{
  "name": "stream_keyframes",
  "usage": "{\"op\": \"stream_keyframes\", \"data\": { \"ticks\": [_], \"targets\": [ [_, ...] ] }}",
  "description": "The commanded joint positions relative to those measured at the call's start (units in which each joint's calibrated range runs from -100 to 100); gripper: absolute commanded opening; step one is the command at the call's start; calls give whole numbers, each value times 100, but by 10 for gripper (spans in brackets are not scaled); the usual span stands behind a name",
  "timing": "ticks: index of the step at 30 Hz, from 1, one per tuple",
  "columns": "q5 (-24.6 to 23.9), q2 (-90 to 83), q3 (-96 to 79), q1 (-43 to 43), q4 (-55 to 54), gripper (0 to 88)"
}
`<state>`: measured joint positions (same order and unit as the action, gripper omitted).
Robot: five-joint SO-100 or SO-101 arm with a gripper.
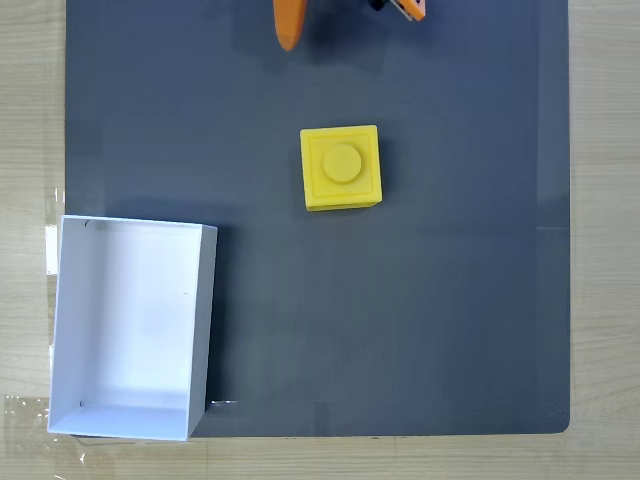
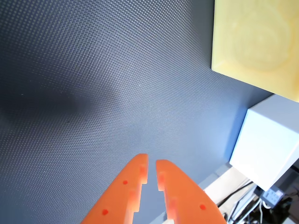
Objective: Grasp a yellow block and put it in the box
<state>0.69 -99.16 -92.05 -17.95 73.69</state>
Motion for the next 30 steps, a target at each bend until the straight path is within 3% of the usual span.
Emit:
{"op": "stream_keyframes", "data": {
  "ticks": [1, 22, 30],
  "targets": [
    [-6, 17, 19, -40, 48, 22],
    [15, 111, 64, -15, -4, 22],
    [-27, 1602, 942, 86, -842, 24]
  ]
}}
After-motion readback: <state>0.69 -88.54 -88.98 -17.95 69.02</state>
